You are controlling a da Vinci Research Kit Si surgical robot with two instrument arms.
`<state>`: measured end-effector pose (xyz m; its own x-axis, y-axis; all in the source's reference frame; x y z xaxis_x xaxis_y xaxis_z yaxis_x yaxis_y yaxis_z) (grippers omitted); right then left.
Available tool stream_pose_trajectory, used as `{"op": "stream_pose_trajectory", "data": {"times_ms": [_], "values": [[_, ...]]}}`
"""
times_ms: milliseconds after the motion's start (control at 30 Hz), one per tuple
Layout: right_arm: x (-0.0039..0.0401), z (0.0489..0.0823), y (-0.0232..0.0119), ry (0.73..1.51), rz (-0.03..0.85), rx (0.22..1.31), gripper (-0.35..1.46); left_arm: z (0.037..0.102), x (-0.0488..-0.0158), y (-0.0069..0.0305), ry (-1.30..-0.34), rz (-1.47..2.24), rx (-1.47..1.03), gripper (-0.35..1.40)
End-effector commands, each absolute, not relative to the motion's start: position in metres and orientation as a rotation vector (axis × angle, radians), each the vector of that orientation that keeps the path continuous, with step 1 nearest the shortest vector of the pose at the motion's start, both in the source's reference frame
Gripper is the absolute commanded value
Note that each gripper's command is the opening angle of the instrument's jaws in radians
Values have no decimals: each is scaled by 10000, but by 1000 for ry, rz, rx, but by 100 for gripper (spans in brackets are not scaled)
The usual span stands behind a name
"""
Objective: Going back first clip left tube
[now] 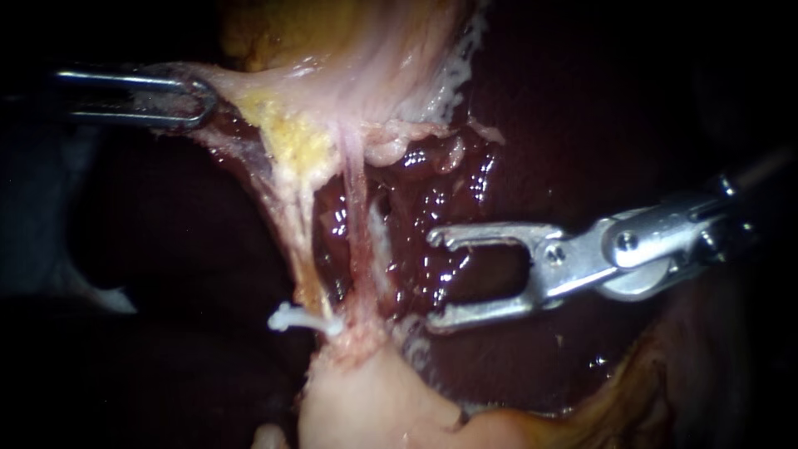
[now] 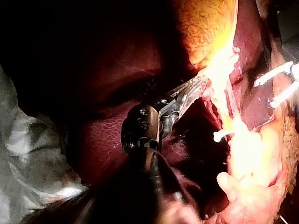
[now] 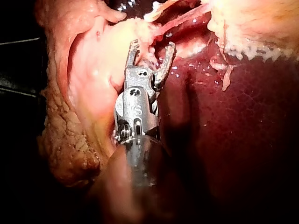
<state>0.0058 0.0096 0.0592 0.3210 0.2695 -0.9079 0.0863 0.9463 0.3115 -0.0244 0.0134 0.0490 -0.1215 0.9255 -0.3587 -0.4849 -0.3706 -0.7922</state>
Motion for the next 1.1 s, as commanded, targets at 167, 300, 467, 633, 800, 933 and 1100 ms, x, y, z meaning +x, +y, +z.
{"op": "stream_pose_trajectory", "data": {"times_ms": [167, 300, 467, 633, 800, 933, 1100], "values": [[48, 587, 106, 1236, 136, 317, 50, 490, -244, 134, -613, 1704, -1051, -35], [44, 587, 107, 1234, 135, 311, 50, 490, -245, 134, -613, 1703, -1051, -35], [42, 587, 109, 1235, 131, 308, 50, 492, -248, 133, -609, 1703, -1050, -35], [40, 587, 109, 1235, 130, 308, 50, 497, -260, 131, -594, 1711, -1056, -35], [39, 587, 109, 1235, 130, 309, 50, 508, -276, 129, -573, 1731, -1067, -35], [38, 587, 109, 1235, 130, 309, 50, 521, -288, 124, -568, 1747, -1075, -35], [38, 587, 108, 1235, 130, 309, 50, 538, -297, 116, -569, 1767, -1061, -35]]}}
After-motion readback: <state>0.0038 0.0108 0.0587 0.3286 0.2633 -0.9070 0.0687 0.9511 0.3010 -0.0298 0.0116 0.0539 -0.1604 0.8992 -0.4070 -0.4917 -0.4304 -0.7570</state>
